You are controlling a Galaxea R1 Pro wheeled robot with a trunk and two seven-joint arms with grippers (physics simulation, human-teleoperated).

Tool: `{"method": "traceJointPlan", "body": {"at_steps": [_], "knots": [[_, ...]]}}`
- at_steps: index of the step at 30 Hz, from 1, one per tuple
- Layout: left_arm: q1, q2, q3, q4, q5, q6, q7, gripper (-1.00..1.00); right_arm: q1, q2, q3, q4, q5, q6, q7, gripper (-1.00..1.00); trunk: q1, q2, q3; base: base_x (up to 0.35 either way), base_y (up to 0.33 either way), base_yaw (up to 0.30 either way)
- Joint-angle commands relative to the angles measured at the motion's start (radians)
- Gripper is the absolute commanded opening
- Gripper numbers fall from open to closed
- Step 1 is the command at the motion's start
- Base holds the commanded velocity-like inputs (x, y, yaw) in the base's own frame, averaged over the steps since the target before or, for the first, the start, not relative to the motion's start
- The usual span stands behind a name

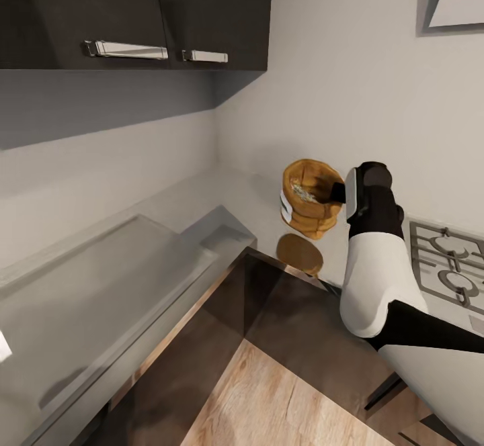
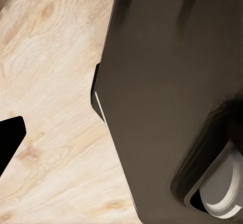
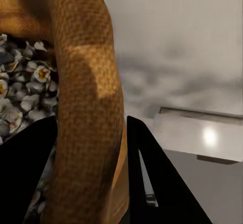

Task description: In the kitchen, take the popcorn bag from the countertop, put it into the microwave, and heat it until the popcorn is cooked so the cooked popcorn ends up inside the bag.

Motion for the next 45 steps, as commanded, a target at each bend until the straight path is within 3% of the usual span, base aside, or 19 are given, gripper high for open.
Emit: {"method": "traceJointPlan", "body": {"at_steps": [1,7,11,13,31,39,45], "knots": [[0.000,0.000,-0.001,0.000,0.005,-0.003,0.003,1.00,-0.001,0.001,-0.001,-0.002,-0.003,0.002,-0.001,-1.00,0.000,-0.001,-0.001,0.000,0.000,0.000],[0.000,-0.005,0.000,0.000,0.005,-0.007,0.003,1.00,-0.001,0.001,0.002,-0.003,-0.001,0.002,0.000,-1.00,0.000,-0.001,-0.001,-0.138,0.000,0.000],[0.000,-0.006,0.000,0.000,0.005,-0.008,0.003,1.00,-0.001,0.001,0.084,-0.003,0.000,0.002,-0.001,-1.00,0.000,-0.001,-0.001,-0.334,0.000,0.000],[0.000,-0.007,0.000,0.000,0.005,-0.008,0.003,1.00,-0.001,0.001,0.101,0.001,-0.001,0.002,-0.001,-1.00,0.000,-0.001,-0.001,-0.343,0.000,0.000],[0.000,-0.007,0.002,0.000,0.004,-0.009,0.004,1.00,-0.001,0.001,0.099,0.013,-0.003,0.002,-0.001,-1.00,0.000,-0.001,-0.001,-0.344,0.000,0.000],[0.000,-0.007,0.001,0.000,0.005,-0.008,0.004,1.00,0.000,0.001,0.096,0.076,-0.003,0.002,0.000,-1.00,0.000,-0.001,-0.001,-0.344,0.000,0.000],[0.000,-0.006,0.000,0.000,0.005,-0.008,0.004,1.00,0.103,0.001,0.096,0.080,-0.003,0.002,-0.001,-1.00,0.000,-0.001,-0.001,-0.344,0.000,0.000]]}}
